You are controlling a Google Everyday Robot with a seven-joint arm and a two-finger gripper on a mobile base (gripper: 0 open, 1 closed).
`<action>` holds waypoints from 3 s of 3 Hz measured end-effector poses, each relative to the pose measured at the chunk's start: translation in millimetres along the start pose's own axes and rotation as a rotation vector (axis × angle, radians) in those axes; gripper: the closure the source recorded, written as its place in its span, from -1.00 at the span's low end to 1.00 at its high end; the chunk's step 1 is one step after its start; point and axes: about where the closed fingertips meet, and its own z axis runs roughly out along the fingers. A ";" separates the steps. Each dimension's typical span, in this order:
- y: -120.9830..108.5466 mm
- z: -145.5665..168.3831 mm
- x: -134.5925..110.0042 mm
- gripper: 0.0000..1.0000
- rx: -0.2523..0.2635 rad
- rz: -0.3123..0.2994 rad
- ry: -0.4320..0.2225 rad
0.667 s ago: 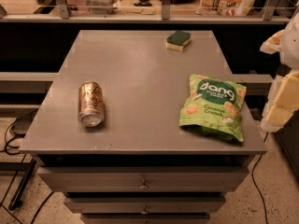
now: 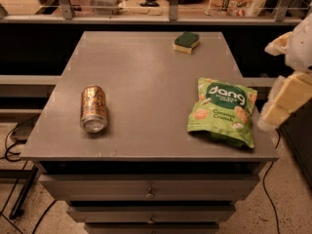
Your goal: Move sponge near orange can
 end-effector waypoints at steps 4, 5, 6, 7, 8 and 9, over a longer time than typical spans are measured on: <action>-105.1 86.9 -95.3 -1.00 0.072 0.010 -0.324; -106.4 90.2 -98.0 -1.00 0.069 0.018 -0.349; -123.4 101.4 -108.9 -1.00 0.089 0.095 -0.455; -156.5 114.5 -120.4 -1.00 0.138 0.178 -0.569; -191.1 129.4 -126.0 -1.00 0.180 0.254 -0.657; -235.3 155.3 -135.3 -1.00 0.224 0.338 -0.739</action>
Offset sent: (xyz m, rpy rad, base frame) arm 0.1550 0.0868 -0.0257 0.3310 -0.1857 0.0592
